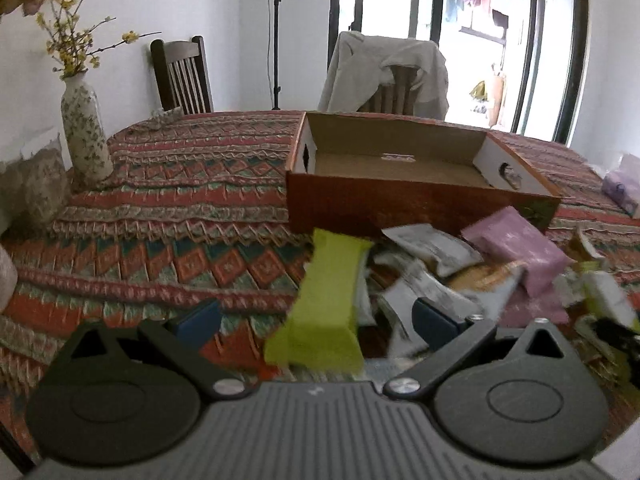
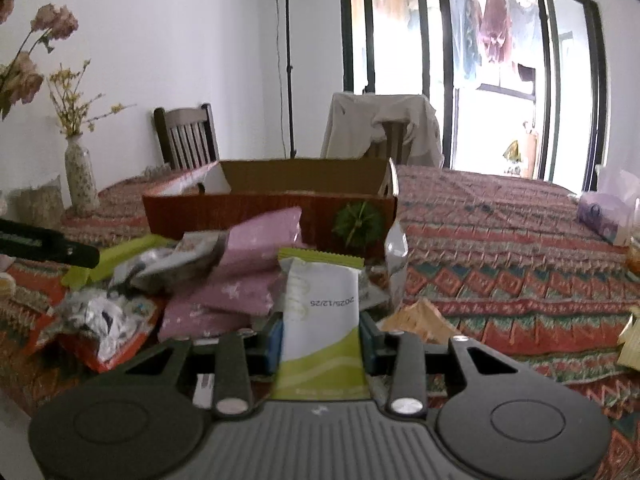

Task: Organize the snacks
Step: 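Grasp the lime-green bar with the left tool while the right tool grasps the white-green packet, then lower both held packets into the cardboard box and open both tools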

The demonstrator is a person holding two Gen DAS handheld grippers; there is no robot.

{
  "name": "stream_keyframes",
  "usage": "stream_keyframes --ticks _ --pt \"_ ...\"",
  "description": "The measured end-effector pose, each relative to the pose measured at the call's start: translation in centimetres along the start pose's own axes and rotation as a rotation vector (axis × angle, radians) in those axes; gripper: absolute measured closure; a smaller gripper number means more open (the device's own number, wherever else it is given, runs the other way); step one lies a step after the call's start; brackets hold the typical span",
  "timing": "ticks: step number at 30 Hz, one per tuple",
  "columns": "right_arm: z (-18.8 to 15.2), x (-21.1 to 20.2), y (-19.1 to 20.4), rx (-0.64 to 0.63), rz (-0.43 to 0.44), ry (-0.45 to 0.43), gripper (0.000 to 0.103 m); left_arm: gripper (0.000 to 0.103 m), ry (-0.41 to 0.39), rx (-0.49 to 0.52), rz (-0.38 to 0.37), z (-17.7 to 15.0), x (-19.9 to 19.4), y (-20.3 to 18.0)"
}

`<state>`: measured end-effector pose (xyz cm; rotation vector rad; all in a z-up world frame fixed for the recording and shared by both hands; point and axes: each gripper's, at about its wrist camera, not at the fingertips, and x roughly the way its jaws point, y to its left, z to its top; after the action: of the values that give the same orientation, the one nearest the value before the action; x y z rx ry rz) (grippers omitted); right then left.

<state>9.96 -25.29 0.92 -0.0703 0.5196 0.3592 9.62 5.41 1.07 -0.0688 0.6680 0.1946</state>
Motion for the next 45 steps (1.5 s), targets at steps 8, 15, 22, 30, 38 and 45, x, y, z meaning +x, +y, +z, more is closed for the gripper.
stream_keyframes --ticks 8,15,22,30,38,45 --pt "1.6 -0.3 -0.9 0.016 -0.013 -0.06 0.066 0.023 0.123 0.017 0.005 1.9 4.8 -0.1" --pt "3.1 0.4 -1.4 0.016 -0.013 -0.089 0.066 0.063 0.133 0.04 -0.084 1.3 5.1 -0.4" --pt "4.6 1.1 -1.6 0.018 -0.003 -0.122 0.066 0.064 0.058 0.044 -0.089 1.9 3.1 0.1" --pt "7.8 3.0 -1.9 0.029 0.003 -0.169 0.066 0.064 -0.086 0.023 -0.131 4.7 0.3 0.2" --pt "13.0 8.3 -1.3 0.073 0.011 -0.176 0.066 0.064 -0.177 0.0 -0.144 10.9 2.6 -2.0" --pt "16.0 16.2 -0.5 0.103 -0.028 -0.095 0.066 0.063 -0.159 -0.035 -0.117 15.0 8.8 -3.6"
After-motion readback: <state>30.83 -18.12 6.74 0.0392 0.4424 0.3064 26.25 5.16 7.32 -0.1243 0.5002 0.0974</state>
